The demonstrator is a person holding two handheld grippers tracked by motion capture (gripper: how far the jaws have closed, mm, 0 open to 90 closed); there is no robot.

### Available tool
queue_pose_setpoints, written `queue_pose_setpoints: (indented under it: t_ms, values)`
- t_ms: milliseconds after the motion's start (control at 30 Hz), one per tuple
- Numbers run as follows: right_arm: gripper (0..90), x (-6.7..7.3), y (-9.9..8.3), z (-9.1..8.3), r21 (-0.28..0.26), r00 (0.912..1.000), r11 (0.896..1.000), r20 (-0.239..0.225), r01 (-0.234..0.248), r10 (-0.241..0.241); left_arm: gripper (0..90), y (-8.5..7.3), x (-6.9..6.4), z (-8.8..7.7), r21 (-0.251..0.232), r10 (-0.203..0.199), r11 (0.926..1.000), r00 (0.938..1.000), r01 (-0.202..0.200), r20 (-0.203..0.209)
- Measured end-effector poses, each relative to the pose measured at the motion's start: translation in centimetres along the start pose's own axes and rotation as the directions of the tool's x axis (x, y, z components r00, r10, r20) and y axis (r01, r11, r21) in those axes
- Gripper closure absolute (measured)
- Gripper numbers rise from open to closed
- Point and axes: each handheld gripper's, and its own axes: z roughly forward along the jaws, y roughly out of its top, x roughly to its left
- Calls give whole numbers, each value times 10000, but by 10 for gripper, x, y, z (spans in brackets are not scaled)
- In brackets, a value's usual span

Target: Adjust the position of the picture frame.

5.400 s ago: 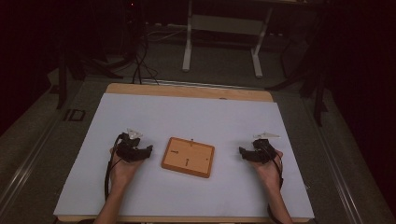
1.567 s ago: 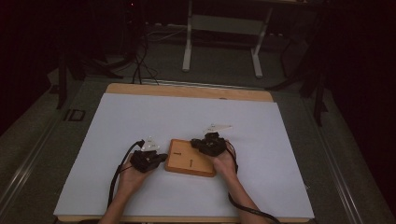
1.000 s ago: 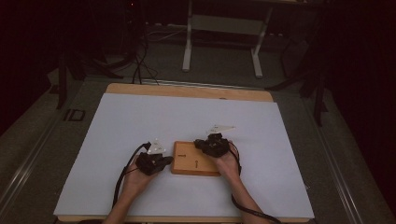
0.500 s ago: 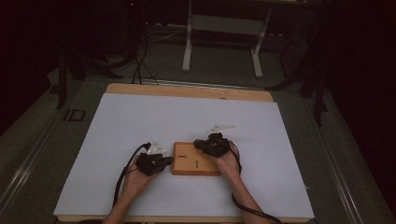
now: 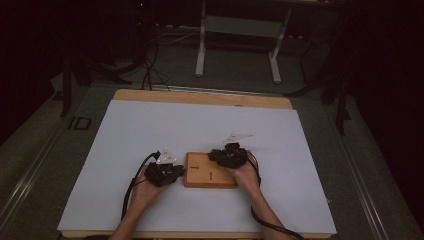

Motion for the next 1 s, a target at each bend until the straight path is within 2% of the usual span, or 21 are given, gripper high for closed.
queue_pose_setpoints:
  t_ms: [433,1000]
  values:
    - [630,2,-3,-14,195,9980,9980,157,601,-604,739,0,5,-3,-330,-202,9993,9998,201,-34]
    - [596,-2,-14,-43,135,9953,9967,526,801,-807,709,4,6,-2,-626,-278,9977,9996,278,11]
